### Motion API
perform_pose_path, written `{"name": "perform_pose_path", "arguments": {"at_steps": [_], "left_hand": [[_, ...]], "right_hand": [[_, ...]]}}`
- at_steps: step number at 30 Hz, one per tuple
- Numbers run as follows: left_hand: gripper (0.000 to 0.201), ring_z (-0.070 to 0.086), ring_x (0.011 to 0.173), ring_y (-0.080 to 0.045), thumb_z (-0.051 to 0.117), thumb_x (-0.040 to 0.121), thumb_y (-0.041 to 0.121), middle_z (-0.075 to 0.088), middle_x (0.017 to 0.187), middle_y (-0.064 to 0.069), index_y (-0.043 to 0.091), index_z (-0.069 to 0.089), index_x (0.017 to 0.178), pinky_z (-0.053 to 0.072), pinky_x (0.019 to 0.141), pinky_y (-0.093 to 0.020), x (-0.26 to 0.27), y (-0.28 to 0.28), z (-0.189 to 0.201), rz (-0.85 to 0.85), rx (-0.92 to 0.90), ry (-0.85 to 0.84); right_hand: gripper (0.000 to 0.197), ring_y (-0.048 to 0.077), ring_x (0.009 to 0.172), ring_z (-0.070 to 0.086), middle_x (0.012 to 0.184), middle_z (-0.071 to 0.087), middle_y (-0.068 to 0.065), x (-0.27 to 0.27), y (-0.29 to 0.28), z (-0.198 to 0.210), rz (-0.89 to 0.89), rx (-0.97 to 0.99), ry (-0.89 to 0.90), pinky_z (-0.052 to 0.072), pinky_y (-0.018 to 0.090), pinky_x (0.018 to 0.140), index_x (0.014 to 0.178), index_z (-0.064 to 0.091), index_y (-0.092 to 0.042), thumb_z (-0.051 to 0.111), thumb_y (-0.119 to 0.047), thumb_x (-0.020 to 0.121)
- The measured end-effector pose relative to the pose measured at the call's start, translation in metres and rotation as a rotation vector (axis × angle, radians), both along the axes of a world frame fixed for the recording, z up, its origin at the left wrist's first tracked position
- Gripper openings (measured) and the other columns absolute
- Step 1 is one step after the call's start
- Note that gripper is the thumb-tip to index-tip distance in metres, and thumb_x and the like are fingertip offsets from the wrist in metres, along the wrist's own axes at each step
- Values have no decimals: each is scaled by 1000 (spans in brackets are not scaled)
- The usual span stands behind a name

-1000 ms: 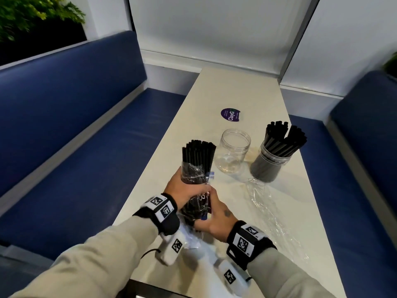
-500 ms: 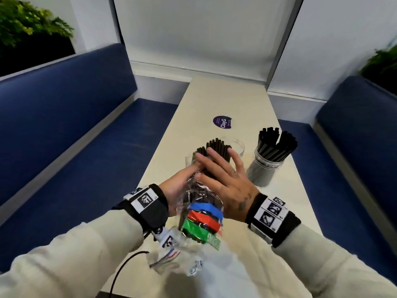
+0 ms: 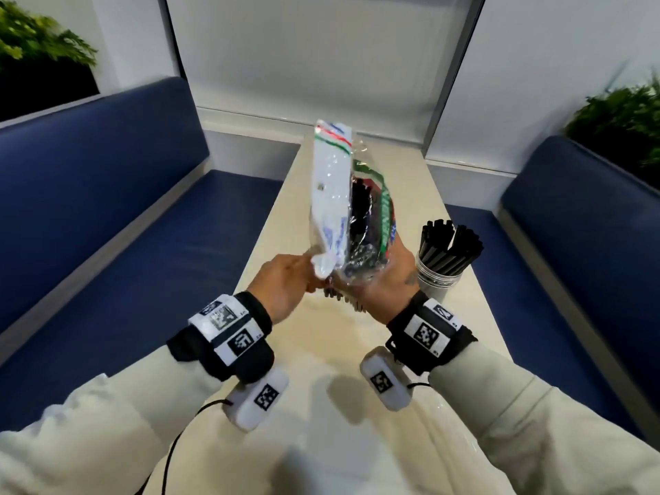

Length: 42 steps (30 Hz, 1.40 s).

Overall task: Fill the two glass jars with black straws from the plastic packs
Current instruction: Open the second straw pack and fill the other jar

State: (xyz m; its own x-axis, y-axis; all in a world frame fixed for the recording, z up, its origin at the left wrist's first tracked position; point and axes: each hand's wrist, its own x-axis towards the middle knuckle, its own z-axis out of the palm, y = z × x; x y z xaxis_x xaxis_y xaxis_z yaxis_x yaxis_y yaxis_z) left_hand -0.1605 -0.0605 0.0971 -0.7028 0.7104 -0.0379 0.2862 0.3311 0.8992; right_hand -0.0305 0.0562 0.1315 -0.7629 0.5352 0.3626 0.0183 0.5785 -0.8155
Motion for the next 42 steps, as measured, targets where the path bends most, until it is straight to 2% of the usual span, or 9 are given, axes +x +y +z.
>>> {"name": "perform_pose_path", "arguments": {"at_steps": [3,6,9,12,16,27,34,37,42], "left_hand": [[36,63,98,-16,63,82,25,67,105,3,24,54,117,48,81,-30,24,-14,27,-52,153,33],[87,58,114,-8,79,64,35,55,129,10,38,31,137,49,95,-28,35,-6,27,-189,152,126],[108,61,110,-7,88,63,36,58,124,13,38,18,145,48,90,-22,42,12,36,-234,166,168],[101,62,107,-14,82,75,28,61,117,4,26,13,149,44,83,-18,40,38,44,-230,111,246],[97,61,93,-11,82,75,28,63,110,2,18,16,145,43,70,-10,24,70,66,-315,113,329],[86,70,92,-26,89,64,31,72,105,-8,17,31,126,56,87,-45,-44,150,84,-423,8,333],[89,66,106,-25,87,68,21,65,119,-11,11,29,134,54,94,-46,-60,177,34,-415,32,189],[91,66,105,-26,87,66,21,65,118,-10,13,29,134,53,94,-47,-62,180,19,-424,16,134],[101,66,105,-27,87,63,26,67,115,-8,20,23,141,53,95,-43,-58,177,-3,-435,-72,134]], "right_hand": [[64,13,94,74,101,76,-1,-8,4,5,-69,-146,147,61,41,86,115,62,-17,86,-37,60],[60,14,93,75,102,77,5,-13,9,9,-79,-242,226,61,38,84,117,65,-6,85,-25,63],[62,15,93,74,101,76,4,-21,16,13,-145,-278,251,61,37,84,117,64,-9,86,-21,61],[72,26,97,74,104,74,10,-30,30,22,-184,-299,270,60,47,86,118,60,-11,91,-23,54],[76,27,95,74,105,72,17,-31,59,42,-212,-325,322,62,45,84,122,54,-1,90,-11,56],[75,32,94,73,103,73,15,-74,133,30,-298,-305,371,61,53,79,123,54,-4,88,-12,57],[68,17,91,73,97,71,-3,-92,153,-14,-343,-316,326,62,46,81,120,53,-13,87,-10,62],[70,20,95,73,102,73,0,-96,158,-31,-332,-339,304,62,47,83,121,53,-15,88,-15,60],[71,11,90,73,100,73,0,-91,155,-59,-314,-401,268,59,25,74,124,51,-10,87,-7,63]]}}
